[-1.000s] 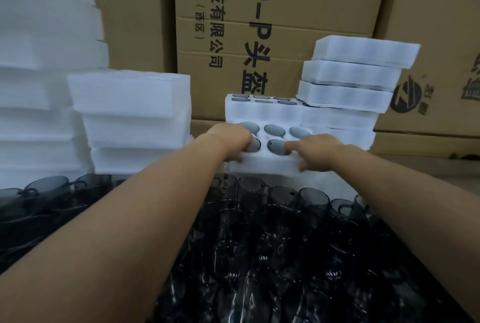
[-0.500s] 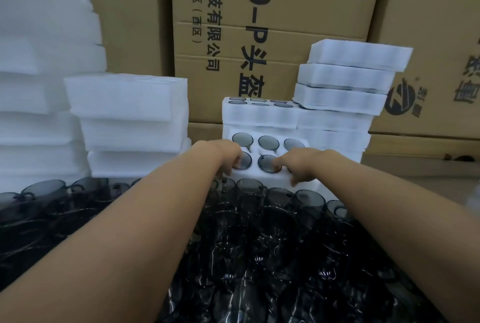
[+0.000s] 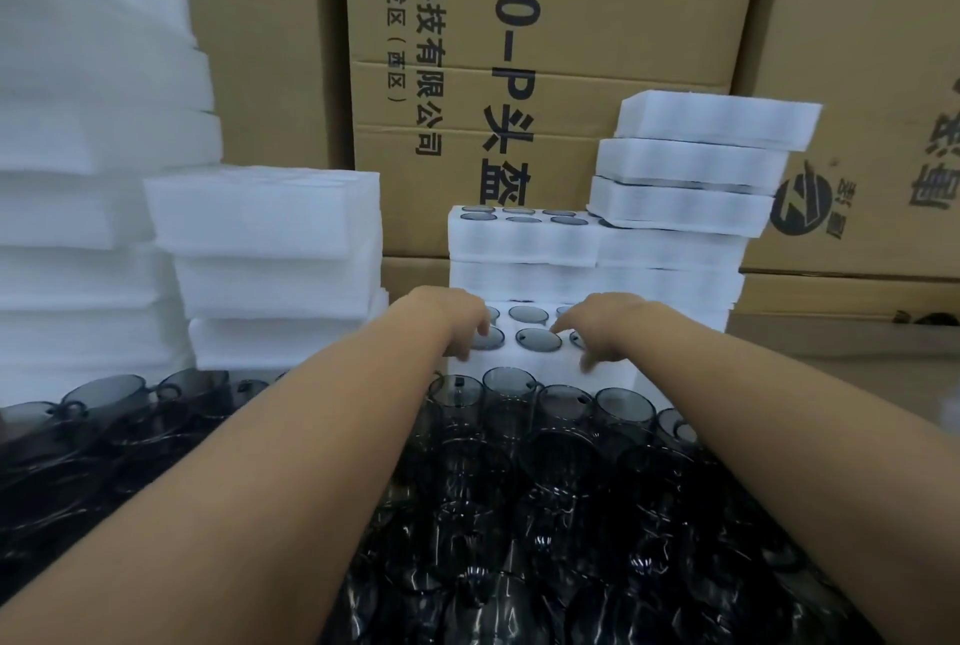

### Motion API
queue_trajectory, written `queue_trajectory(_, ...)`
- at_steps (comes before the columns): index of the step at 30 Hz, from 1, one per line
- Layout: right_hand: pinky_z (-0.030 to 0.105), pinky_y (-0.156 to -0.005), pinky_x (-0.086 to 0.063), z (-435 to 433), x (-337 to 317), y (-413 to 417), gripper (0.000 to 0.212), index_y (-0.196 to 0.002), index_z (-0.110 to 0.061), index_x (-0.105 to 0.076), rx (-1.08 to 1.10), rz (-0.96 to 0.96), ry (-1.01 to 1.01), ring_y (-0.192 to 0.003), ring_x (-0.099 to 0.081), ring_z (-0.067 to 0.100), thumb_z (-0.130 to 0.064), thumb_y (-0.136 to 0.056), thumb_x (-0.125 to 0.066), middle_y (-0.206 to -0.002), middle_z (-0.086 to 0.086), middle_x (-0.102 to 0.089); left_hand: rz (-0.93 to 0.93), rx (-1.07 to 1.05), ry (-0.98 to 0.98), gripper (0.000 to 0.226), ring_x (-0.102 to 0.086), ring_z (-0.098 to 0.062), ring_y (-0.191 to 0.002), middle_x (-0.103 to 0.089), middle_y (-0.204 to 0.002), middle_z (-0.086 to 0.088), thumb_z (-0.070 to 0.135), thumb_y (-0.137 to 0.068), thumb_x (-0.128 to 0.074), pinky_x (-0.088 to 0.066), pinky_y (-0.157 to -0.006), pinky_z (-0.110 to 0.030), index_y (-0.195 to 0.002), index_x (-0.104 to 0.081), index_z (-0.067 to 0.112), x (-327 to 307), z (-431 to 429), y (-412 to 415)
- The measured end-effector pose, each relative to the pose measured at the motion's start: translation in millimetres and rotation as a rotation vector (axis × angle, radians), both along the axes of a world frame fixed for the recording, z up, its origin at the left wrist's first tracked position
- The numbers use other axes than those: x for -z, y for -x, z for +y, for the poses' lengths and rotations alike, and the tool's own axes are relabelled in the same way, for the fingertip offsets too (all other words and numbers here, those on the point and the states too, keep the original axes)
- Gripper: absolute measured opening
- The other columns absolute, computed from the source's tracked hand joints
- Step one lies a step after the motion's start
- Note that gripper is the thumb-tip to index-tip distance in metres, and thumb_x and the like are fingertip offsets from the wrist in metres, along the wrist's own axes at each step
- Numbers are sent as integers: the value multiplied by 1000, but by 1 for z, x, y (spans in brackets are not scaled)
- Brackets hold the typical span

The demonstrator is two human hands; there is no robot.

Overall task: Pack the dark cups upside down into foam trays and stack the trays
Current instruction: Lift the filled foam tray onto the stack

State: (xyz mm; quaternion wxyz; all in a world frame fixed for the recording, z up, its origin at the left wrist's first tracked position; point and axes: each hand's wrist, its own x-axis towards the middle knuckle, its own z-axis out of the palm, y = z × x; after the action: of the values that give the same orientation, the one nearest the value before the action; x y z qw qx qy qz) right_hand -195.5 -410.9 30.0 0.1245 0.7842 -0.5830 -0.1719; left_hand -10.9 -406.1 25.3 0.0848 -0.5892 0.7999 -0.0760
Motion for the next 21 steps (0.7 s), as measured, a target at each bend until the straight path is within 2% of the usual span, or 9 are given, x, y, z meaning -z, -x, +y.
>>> queue_trajectory(2, 34, -96, -38, 10, -10, 9, 54, -145, -32, -36, -1, -92, 14, -132, -40, 22, -39, -95, -55, -147, -1, -41, 16, 9, 96, 41, -49, -21, -123, -52, -136, 1, 26, -94, -54, -44, -92, -33, -135, -48, 30, -13, 12, -12)
queue_trajectory(5, 34, -96, -38, 33, -29, 21, 40, -136, -31, -49, 18, -240, 106, -129, -43, 22, -43, -98, -45, -142, -2, -47, 60, 39, 347, 34, -53, -24, -115, -60, -125, -4, 23, -93, -48, -46, -88, -34, -126, -56, 25, -46, 37, -34)
queue_trajectory(8, 32, -88, -42, 68, -43, 30, 24, -114, -30, -65, 22, -536, 194, -114, -52, 20, -36, -96, -50, -124, -2, -61, 121, 136, 675, 34, -52, -28, -109, -64, -115, -9, 15, -88, -54, -44, -88, -39, -121, -60, 14, -69, 68, -65)
queue_trajectory(11, 28, -71, -44, 114, -47, 35, 13, -88, -29, -68, -19, -909, 281, -91, -59, 14, -31, -92, -56, -99, -7, -69, 145, 95, 939, 46, -41, -33, -125, -53, -133, -13, 15, -81, -64, -30, -100, -44, -126, -56, 11, -73, 90, -106)
queue_trajectory(13, 25, -65, -47, 151, -45, 32, 15, -79, -31, -68, -52, -1108, 343, -82, -63, 10, -33, -90, -58, -84, -11, -71, 245, -81, 892, 61, -32, -35, -133, -43, -142, -15, 30, -79, -68, -24, -109, -48, -135, -48, 13, -73, 97, -128)
queue_trajectory(16, 23, -60, -46, 197, -31, 30, 18, -73, -32, -69, -56, -1279, 377, -70, -65, 14, -32, -89, -60, -69, -14, -70, 222, -358, 573, 73, -43, -34, -124, -52, -134, -12, 59, -80, -62, -32, -102, -43, -137, -44, 17, -70, 103, -140)
queue_trajectory(18, 23, -59, -46, 217, -17, 32, 20, -71, -33, -69, -31, -1300, 401, -67, -63, 11, -32, -89, -61, -68, -17, -69, 167, -318, 566, 66, -47, -33, -116, -58, -122, -12, 59, -81, -61, -36, -97, -41, -127, -52, 13, -68, 107, -139)
queue_trajectory(21, 18, -57, -43, 238, -3, 43, 18, -73, -34, -69, 3, -1309, 457, -66, -60, 2, -30, -89, -61, -70, -15, -70, 190, -179, 723, 51, -52, -36, -104, -62, -108, -15, 48, -82, -65, -35, -96, -42, -110, -58, 6, -78, 123, -129)
